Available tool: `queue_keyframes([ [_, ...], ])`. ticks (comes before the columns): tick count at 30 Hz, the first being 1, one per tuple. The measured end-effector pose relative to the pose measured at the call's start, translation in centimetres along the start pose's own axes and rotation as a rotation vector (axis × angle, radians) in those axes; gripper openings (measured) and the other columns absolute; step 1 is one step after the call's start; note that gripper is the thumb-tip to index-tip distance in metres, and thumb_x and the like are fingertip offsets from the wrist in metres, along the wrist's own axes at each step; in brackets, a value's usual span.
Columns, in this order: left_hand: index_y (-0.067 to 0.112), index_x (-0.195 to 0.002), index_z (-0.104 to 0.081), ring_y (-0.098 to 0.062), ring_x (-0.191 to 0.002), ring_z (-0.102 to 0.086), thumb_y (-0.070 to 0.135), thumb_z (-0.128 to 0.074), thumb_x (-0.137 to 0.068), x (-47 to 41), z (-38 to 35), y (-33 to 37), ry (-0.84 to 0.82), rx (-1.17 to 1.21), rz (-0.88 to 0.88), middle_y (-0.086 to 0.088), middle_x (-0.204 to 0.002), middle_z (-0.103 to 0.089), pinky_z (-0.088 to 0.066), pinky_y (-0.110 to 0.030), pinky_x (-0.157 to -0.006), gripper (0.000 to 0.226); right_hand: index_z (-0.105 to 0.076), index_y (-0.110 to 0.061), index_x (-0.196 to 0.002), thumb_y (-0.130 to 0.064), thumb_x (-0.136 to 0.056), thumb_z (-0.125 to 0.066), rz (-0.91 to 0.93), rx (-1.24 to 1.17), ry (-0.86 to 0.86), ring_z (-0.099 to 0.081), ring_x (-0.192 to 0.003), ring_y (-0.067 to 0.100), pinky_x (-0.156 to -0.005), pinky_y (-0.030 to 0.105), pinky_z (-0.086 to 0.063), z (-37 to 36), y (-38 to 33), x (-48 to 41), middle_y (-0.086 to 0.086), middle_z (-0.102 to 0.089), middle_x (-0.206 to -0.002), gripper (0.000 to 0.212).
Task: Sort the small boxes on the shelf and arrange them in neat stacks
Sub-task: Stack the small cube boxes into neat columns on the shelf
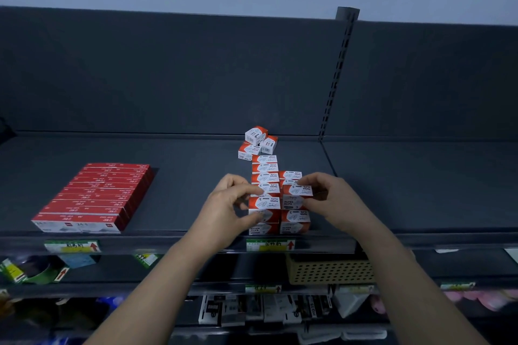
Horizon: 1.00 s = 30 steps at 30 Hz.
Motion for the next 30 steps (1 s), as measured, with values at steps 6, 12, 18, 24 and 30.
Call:
queue_keyframes([
  [6,0.031,-0.093,-0.063,-0.006,-0.074,-0.055,0.024,-0.083,-0.07,0.2,0.0,-0.3,0.017,-0.011,0.042,0.012,-0.098,-0.049,-0.051,-0.018,-0.075,0.031,-0.062,-0.027,-0.103,-0.013,-0.082,-0.072,0.004,-0.011,0.004,-0.064,-0.09,0.001,-0.073,0.02,-0.055,0.1,0.0,0.1,-0.012,-0.067,-0.1,0.027],
  [12,0.029,-0.101,-0.062,-0.004,-0.075,-0.054,0.023,-0.081,-0.074,0.3,-0.5,-0.3,0.02,0.003,0.04,0.013,-0.099,-0.047,-0.051,-0.018,-0.075,0.034,-0.062,-0.027,-0.104,-0.014,-0.081,-0.073,-0.004,-0.006,-0.01,-0.064,-0.094,0.003,-0.08,0.028,-0.057,-0.2,0.2,-0.2,-0.011,-0.067,-0.104,0.028],
  [18,0.03,-0.105,-0.062,-0.008,-0.078,-0.056,0.029,-0.081,-0.071,0.5,-0.2,-0.6,0.007,0.0,0.052,0.013,-0.1,-0.046,-0.053,-0.02,-0.075,0.039,-0.061,-0.027,-0.104,-0.016,-0.08,-0.074,0.006,0.002,-0.012,-0.064,-0.093,0.003,-0.077,0.024,-0.056,-0.1,0.0,0.0,-0.011,-0.066,-0.103,0.03],
  [24,0.031,-0.105,-0.064,-0.007,-0.087,-0.054,0.037,-0.081,-0.068,0.0,0.3,-0.2,0.023,0.007,0.02,0.011,-0.101,-0.048,-0.049,-0.016,-0.078,0.041,-0.061,-0.028,-0.11,-0.018,-0.078,-0.077,0.02,0.01,-0.012,-0.064,-0.095,0.003,-0.083,0.029,-0.056,0.1,-0.1,-0.2,-0.013,-0.066,-0.106,0.037],
  [30,0.028,-0.1,-0.067,-0.006,-0.086,-0.055,0.025,-0.075,-0.08,-2.0,2.3,0.5,0.09,-0.017,-0.048,0.007,-0.096,-0.054,-0.045,-0.012,-0.074,0.022,-0.06,-0.027,-0.118,-0.027,-0.088,-0.065,0.07,0.005,0.027,-0.059,-0.108,0.005,-0.092,0.03,-0.05,1.1,-1.1,-1.3,-0.012,-0.064,-0.113,0.03],
])
Point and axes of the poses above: each hand's wrist, its own x-axis away from the middle knuckle, its own z-axis out of the back of the hand, y = z × x, the point moved 10 cm from there along -x, towards the middle knuckle
